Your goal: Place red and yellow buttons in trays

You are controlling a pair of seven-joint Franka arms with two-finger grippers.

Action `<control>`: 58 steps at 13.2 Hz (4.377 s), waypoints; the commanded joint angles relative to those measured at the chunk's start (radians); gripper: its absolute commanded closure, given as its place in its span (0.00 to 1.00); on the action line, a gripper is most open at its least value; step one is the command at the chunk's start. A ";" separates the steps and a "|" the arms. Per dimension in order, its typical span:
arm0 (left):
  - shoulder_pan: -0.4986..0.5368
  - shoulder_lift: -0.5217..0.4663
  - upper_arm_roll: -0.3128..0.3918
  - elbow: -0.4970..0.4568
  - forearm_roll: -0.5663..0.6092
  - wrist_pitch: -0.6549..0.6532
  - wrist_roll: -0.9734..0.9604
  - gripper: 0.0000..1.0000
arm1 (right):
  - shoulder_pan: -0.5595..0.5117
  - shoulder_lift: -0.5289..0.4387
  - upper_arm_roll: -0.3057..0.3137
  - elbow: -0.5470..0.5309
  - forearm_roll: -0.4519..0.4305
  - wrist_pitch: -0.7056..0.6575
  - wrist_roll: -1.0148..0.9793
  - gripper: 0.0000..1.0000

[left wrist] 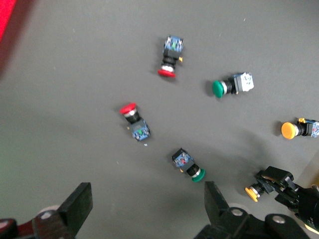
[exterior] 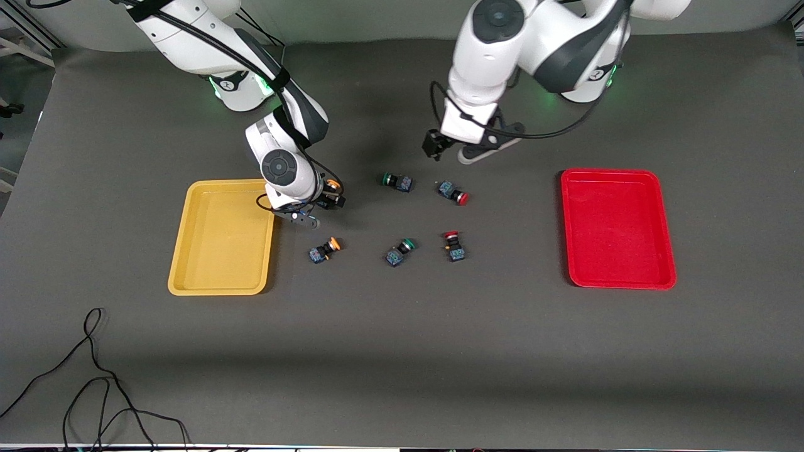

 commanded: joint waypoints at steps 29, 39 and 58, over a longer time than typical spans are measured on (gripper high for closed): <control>0.229 0.105 0.014 -0.078 0.045 -0.007 0.520 0.92 | -0.100 -0.097 -0.350 0.220 0.130 -0.290 -0.459 0.00; 0.697 0.112 0.023 -0.232 0.141 0.085 1.175 0.92 | 0.003 0.228 -0.124 0.509 0.100 -0.209 0.290 0.00; 0.545 0.170 -0.101 0.005 0.172 0.025 0.851 0.00 | -0.049 0.193 -0.136 0.499 -0.008 -0.258 0.122 0.82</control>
